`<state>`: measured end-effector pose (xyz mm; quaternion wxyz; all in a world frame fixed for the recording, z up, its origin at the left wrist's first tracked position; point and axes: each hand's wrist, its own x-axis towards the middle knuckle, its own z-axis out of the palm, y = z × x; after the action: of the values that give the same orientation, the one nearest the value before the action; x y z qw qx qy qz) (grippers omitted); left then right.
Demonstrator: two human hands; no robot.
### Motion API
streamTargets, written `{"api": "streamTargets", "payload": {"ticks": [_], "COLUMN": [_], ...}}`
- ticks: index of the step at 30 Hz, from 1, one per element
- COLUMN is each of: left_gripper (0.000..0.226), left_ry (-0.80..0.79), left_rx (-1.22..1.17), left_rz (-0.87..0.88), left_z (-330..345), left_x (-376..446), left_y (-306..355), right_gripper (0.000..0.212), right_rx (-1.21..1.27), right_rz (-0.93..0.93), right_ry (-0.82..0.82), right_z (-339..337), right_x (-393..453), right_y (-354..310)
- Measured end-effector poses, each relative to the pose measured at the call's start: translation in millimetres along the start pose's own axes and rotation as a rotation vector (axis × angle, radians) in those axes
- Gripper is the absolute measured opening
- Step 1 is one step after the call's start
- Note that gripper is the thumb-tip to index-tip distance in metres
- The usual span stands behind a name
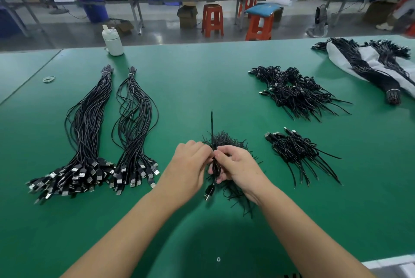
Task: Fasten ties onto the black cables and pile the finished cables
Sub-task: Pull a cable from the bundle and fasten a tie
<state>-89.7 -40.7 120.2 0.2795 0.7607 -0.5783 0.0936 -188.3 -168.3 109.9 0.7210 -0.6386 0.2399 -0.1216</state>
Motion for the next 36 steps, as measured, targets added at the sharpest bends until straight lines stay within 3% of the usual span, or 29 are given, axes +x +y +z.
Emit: {"api": "streamTargets", "payload": {"ticks": [5,10,15,18,23,29,36], "left_gripper": [0.007,0.017,0.015,0.010,0.009,0.018,0.017], "left_ry": [-0.013,0.037,0.028,0.051,0.062,0.147,0.206], "left_rx": [-0.055,-0.311,-0.365,-0.301,0.054,0.307,0.294], "left_rz": [-0.045,-0.329,-0.395,-0.325,-0.018,0.260,0.232], "left_z": [3,2,0,0,6,14,26], "left_x": [0,3,6,6,5,0,2], "left_y": [2,-3,3,5,2,-9,-10], "right_gripper": [0.007,0.028,0.019,0.026,0.040,0.045,0.035], "right_rx": [0.011,0.069,-0.101,-0.191,-0.264,-0.147,-0.224], "right_rz": [-0.053,-0.094,-0.189,-0.231,-0.175,-0.047,-0.016], "right_ry": [-0.007,-0.131,0.048,0.028,0.010,-0.098,-0.131], "right_z": [-3,-9,-8,-8,-10,-13,-25], "right_x": [1,-3,-2,-3,-4,-4,-3], "right_y": [1,5,2,-1,-4,-1,-8]}}
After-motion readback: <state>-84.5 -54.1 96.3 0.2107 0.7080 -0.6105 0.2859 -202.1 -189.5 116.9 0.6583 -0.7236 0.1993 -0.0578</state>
